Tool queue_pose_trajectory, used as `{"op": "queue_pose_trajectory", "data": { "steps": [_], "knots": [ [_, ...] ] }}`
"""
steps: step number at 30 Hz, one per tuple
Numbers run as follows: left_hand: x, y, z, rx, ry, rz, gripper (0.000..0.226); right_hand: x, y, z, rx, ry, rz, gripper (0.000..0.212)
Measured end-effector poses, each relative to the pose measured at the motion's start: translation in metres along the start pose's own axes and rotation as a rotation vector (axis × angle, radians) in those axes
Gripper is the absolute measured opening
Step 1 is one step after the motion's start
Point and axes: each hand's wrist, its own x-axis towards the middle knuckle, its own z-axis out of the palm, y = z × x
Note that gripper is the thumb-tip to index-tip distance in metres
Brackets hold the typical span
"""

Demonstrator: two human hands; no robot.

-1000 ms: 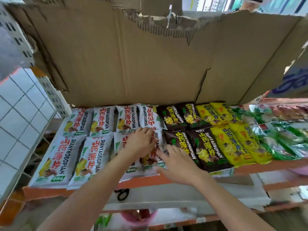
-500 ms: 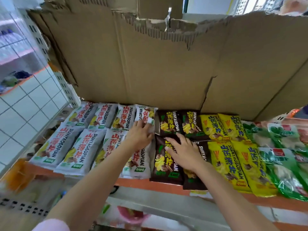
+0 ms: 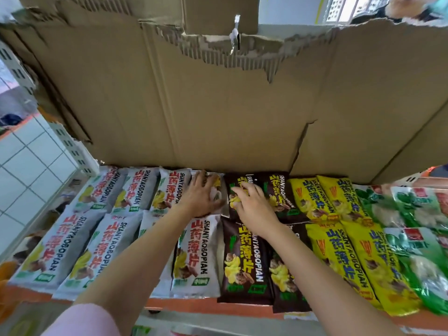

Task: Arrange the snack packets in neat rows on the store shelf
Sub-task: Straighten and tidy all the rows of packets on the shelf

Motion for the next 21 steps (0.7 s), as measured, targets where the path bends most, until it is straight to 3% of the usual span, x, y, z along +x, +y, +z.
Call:
{"op": "queue_pose_trajectory", "data": {
  "steps": [4,9,12,16,18,21],
  "knots": [
    [-0.002,0.000,-0.004,-0.227,-0.024,-0.036,0.110,0.014,-0.005,0.012,-0.011,-0.277,0.182,0.062],
    [0.003,-0.005,-0.009,-0.380,-0.118,-0.047,0.124,0.014,-0.016,0.021,-0.006,-0.366,0.296,0.061],
    [-0.004,-0.010,-0.023,-0.662,-0.009,-0.048,0.098,0.013,-0.020,0.020,-0.053,-0.366,0.314,0.059],
    [-0.024,-0.025,-0.047,-0.812,0.384,-0.124,0.046,0.013,-0.020,0.017,-0.032,-0.353,0.317,0.052],
    [-0.035,-0.035,-0.053,-0.816,0.488,-0.177,0.040,0.013,-0.020,0.015,0.007,-0.323,0.313,0.047],
    [-0.055,-0.046,-0.056,-0.735,0.478,-0.200,0.039,0.013,-0.022,0.017,-0.013,-0.142,0.250,0.039]
  ]
}}
